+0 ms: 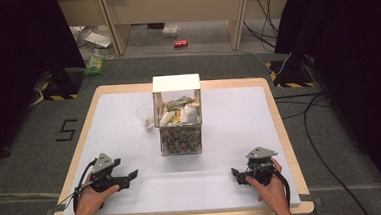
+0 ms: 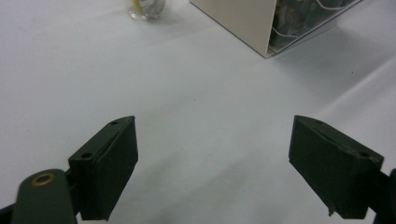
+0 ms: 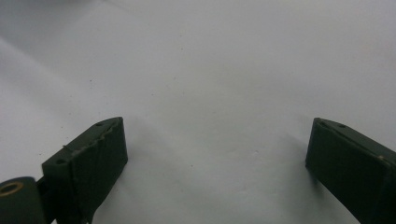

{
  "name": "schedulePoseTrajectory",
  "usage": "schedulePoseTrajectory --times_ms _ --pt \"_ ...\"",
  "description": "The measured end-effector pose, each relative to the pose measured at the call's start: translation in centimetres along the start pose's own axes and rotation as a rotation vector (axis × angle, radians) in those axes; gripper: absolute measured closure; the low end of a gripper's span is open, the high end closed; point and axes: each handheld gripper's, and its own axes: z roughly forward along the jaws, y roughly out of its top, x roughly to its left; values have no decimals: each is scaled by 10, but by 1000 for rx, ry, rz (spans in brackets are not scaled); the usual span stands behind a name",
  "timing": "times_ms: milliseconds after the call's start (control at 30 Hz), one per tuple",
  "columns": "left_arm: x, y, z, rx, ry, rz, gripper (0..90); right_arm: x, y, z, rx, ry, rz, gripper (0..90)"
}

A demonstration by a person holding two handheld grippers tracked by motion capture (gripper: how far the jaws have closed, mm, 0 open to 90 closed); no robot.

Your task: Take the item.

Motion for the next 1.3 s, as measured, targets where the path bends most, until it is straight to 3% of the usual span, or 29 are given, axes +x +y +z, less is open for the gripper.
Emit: schedulePoseTrajectory --times_ms 100,533,667,800,867,900,1167,1300 --pt "-3 -3 -2 14 10 18 152 0 0 0 -1 0 -2 61" --pt "-9 -15 -7 27 19 27 153 0 0 0 -1 0 -3 62" --pt "-10 -18 -11 20 47 34 153 0 0 0 -2 -1 -4 63" --pt "-10 -23 -10 78 44 17 153 1 0 0 -1 0 -1 65" --pt "-12 -26 -10 66 46 25 149 1 0 0 -1 1 -1 65" --pt "-16 -29 -11 54 65 49 147 1 0 0 -1 1 -2 64" --pt "-17 -36 -12 4 75 30 147 1 0 0 -1 1 -2 64" --pt "-17 -37 -12 3 75 29 147 1 0 0 0 1 -1 65"
